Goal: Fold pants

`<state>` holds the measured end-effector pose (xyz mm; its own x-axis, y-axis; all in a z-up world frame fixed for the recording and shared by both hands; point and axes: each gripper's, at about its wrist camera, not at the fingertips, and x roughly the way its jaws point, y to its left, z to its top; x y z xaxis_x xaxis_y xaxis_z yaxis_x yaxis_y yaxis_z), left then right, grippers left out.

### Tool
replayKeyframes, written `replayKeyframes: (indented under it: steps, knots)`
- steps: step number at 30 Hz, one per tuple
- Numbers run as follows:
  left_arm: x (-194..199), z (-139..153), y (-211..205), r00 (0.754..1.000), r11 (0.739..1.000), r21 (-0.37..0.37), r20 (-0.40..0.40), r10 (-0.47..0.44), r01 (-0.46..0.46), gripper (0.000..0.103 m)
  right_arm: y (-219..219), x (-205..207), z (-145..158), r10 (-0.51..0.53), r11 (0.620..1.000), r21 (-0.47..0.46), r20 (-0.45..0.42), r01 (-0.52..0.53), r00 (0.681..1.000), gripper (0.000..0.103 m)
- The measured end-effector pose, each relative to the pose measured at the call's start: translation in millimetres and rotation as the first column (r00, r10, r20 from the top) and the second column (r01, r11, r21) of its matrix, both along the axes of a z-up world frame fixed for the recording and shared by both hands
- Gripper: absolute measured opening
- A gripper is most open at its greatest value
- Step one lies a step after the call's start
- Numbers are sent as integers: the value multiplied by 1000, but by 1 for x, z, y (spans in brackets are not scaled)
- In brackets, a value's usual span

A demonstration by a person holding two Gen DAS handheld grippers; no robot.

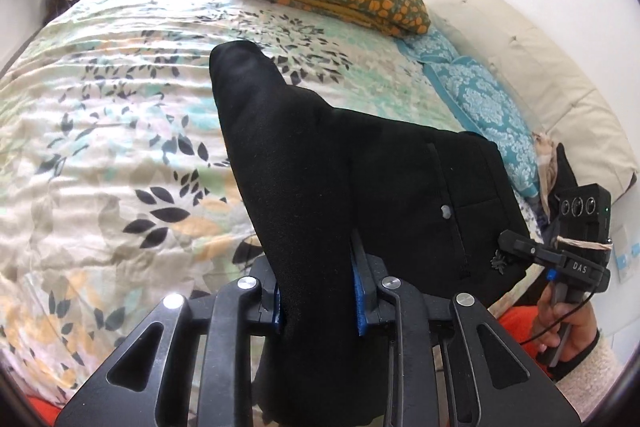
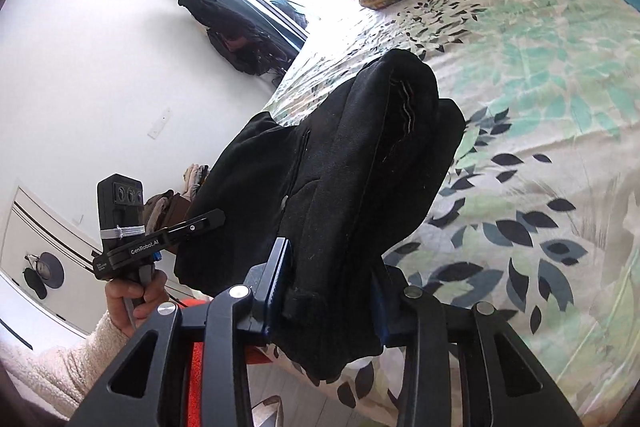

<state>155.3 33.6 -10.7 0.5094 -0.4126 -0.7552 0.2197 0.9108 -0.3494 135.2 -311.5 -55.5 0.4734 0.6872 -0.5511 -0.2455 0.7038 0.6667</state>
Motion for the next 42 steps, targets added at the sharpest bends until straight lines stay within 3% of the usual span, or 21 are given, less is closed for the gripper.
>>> replayKeyframes:
  steps: [2,4,6,8,9,11,12,13,16,19,21,23,26,33,42]
  knots:
    - [11,-12,3,1000,998,55,6,24,-24,28,12,16,-7,-2,999,-38,-5,2,1000,37]
    - [21,-44,7,997,992,113,-36,61,-57,35,23,32,-28,-5,997,-81,-39,2,999,37]
    - [27,-83,11,988,977,189,-97,120,-100,56,27,42,-56,-21,992,-128,-95,9,995,42]
    - [22,-111,17,975,944,291,-109,192,-153,66,26,39,-85,-78,973,-228,-169,38,983,55]
    - [15,-115,21,972,934,310,-93,215,-177,75,22,32,-92,-113,963,-263,-175,65,978,66]
    - [-4,-106,28,970,931,290,-40,241,-220,95,3,12,-91,-171,957,-261,-139,130,976,76]
    - [-12,-97,32,967,921,305,-3,254,-241,98,-6,2,-86,-207,945,-283,-119,167,971,94]
    - [-21,-87,32,967,914,318,39,252,-251,98,-15,-10,-78,-245,927,-314,-85,208,966,103]
    - [-41,-50,24,965,904,342,153,215,-256,99,-35,-39,-50,-333,856,-413,19,311,943,103]
    - [-65,-15,10,944,900,326,254,210,-288,102,-41,-65,-15,-401,768,-502,106,397,910,103]
    - [-78,2,-3,947,906,324,259,191,-271,102,-36,-82,11,-434,700,-560,160,444,887,103]
    - [-92,16,-18,958,927,297,239,158,-227,102,-27,-101,35,-450,659,-581,204,478,869,103]
    - [-121,34,-43,964,942,283,240,112,-180,102,7,-128,63,-406,662,-586,245,468,880,103]
    - [-161,58,-56,948,915,349,302,96,-203,102,80,-157,75,-258,647,-658,286,384,923,103]
    - [-158,44,-50,971,906,373,196,134,-200,102,89,-154,72,-267,671,-645,250,366,931,103]
